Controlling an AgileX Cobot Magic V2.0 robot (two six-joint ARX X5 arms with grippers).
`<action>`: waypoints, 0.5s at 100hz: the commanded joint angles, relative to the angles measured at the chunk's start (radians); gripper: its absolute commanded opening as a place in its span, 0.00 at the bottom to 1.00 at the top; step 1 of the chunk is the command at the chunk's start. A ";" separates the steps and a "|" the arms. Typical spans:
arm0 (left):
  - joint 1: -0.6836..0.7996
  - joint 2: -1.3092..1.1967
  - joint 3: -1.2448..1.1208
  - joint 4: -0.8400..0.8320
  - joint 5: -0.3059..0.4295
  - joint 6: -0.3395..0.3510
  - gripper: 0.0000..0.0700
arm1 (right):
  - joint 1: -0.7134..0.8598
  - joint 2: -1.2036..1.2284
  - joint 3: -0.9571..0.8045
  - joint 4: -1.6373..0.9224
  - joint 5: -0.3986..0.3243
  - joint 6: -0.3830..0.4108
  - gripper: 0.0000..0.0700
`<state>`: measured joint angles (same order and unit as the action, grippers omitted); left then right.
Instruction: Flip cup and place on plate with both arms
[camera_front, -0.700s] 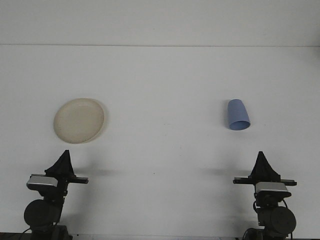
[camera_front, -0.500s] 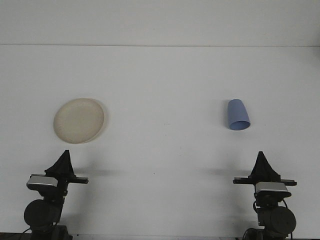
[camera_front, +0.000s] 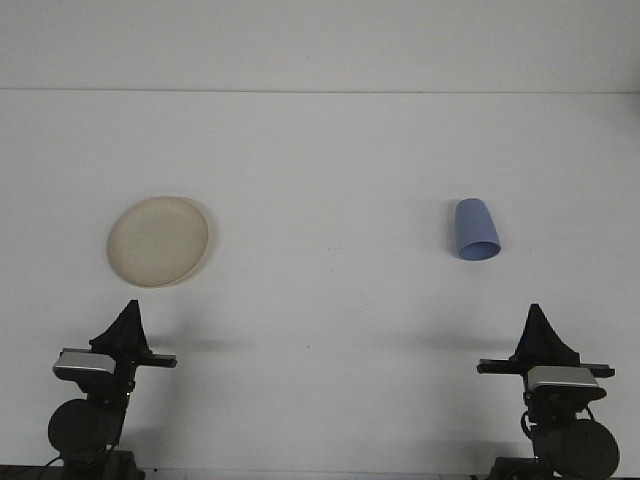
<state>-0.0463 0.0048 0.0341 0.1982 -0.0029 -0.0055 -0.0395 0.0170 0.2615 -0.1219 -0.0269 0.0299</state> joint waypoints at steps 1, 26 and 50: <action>0.000 -0.002 -0.020 0.012 0.000 0.010 0.02 | 0.000 0.031 0.068 -0.066 -0.003 0.007 0.00; 0.000 -0.002 -0.020 0.012 0.000 0.010 0.02 | 0.000 0.274 0.386 -0.432 -0.002 0.007 0.00; 0.000 -0.002 -0.020 0.012 0.000 0.010 0.02 | 0.000 0.501 0.615 -0.676 -0.002 0.003 0.00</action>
<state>-0.0463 0.0048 0.0341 0.1982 -0.0029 -0.0055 -0.0395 0.4770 0.8375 -0.7609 -0.0269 0.0299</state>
